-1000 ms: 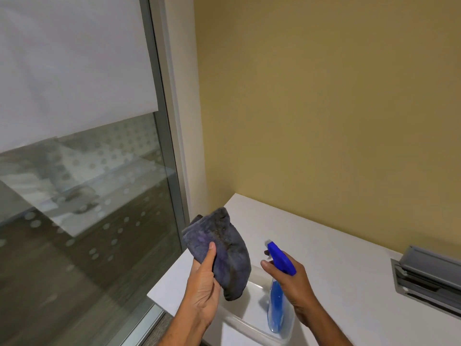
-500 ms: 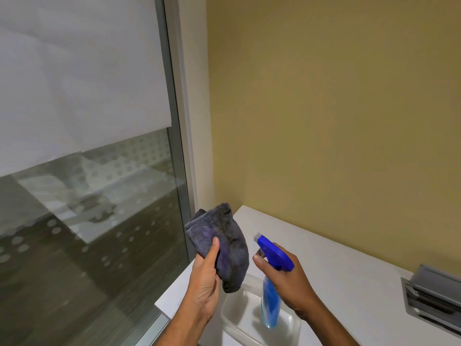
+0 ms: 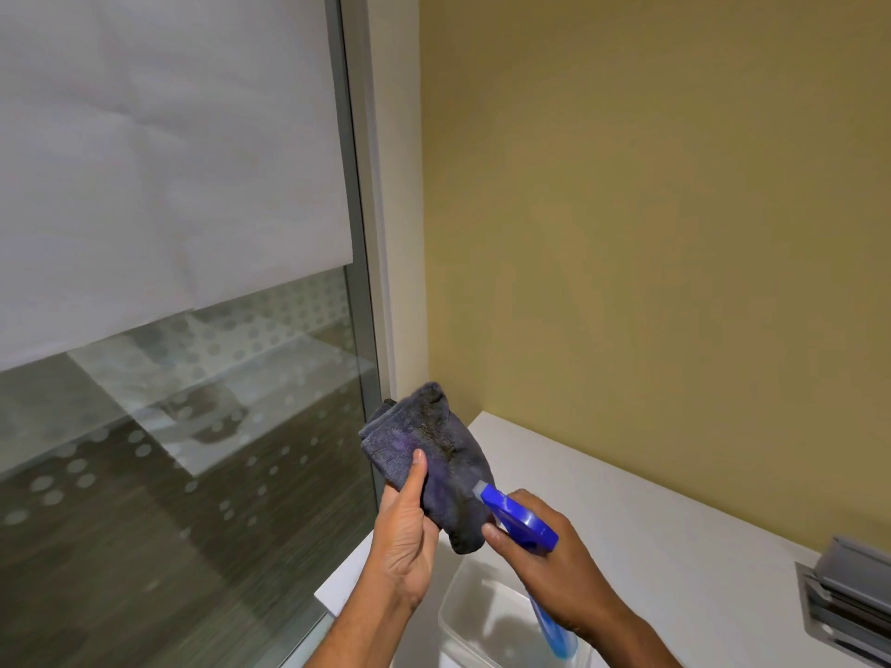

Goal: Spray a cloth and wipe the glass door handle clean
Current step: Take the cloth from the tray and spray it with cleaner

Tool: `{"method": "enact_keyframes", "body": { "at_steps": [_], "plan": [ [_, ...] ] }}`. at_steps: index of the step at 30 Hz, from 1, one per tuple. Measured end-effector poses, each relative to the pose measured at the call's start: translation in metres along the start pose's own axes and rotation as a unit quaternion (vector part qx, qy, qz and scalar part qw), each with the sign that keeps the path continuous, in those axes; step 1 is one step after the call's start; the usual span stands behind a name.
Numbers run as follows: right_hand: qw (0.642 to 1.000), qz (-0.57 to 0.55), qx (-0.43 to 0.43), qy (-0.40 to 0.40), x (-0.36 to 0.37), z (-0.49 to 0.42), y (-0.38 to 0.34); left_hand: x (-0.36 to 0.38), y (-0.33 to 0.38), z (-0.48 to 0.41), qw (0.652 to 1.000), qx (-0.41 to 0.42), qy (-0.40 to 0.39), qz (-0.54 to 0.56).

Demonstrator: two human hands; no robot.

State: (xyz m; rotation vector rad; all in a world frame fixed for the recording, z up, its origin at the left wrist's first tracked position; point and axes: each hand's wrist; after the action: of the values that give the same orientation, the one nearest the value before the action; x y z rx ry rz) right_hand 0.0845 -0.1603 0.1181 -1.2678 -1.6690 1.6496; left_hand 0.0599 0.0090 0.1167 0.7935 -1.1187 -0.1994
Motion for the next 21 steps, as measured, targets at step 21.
{"method": "enact_keyframes", "body": {
  "at_steps": [21],
  "plan": [
    [0.999, 0.016, -0.003, 0.047, 0.004, -0.008, 0.021, -0.007, 0.017, -0.019, 0.993, 0.011, 0.027, 0.112]
  ]
}}
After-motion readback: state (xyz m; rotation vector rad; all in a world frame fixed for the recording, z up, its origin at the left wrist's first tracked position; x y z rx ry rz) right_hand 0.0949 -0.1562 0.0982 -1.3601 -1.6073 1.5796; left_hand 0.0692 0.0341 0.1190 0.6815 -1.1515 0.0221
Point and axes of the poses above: each hand's wrist, its own z-axis away from the middle knuckle, its own x-axis out of the palm, y = z × x, and after that the axes turned 1 degree about -z, right-handed
